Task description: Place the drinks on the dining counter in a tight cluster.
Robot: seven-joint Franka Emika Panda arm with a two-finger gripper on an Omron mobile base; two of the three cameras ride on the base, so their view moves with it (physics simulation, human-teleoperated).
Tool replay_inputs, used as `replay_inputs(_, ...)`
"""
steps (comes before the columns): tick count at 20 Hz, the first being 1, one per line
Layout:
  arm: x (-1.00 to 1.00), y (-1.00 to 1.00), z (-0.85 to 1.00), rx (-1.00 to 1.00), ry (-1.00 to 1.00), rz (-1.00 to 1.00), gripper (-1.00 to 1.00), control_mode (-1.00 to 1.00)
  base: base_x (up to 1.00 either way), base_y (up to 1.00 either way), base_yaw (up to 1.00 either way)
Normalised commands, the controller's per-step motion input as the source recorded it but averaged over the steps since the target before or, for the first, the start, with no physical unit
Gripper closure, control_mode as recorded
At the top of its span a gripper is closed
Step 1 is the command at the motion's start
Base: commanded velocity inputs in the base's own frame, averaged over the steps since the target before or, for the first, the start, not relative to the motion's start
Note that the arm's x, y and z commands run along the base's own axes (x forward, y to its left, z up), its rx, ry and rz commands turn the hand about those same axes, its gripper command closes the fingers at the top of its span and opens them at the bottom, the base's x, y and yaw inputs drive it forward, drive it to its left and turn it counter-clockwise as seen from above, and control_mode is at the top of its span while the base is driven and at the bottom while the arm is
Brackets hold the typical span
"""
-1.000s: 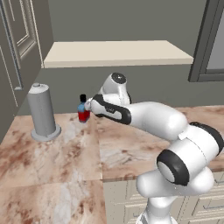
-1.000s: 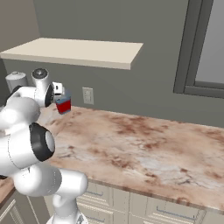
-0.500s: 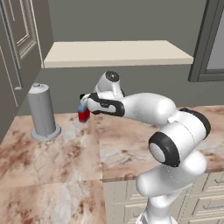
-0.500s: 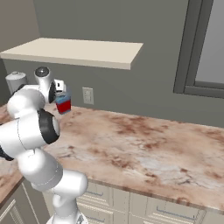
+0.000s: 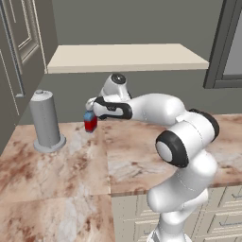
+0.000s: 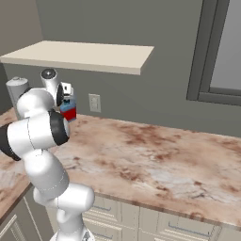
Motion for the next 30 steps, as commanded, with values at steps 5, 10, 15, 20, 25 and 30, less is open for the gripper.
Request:
replay_inputs(5, 0.25, 0.0, -0.05, 0.0, 0.0, 0.0, -1.0, -1.0, 0.0, 0.0, 0.0)
replay_inputs(10, 0.1, 0.0, -0.01, -0.01, 0.0, 0.0, -1.0, -1.0, 0.0, 0.0, 0.0)
replay_inputs(15, 0.0, 0.15, -0.02, -0.04, 0.0, 0.0, -1.0, -1.0, 0.0, 0.0, 0.0)
replay_inputs(20, 0.01, 0.2, 0.0, -0.07, 0.0, 0.0, -1.0, -1.0, 0.0, 0.0, 0.0)
replay_inputs(25, 0.23, 0.14, 0.0, -0.01, 0.01, 0.0, -1.0, -1.0, 0.0, 0.0, 0.0)
replay_inputs(30, 0.35, 0.07, 0.0, -0.02, 0.02, 0.0, -1.0, -1.0, 0.0, 0.0, 0.0)
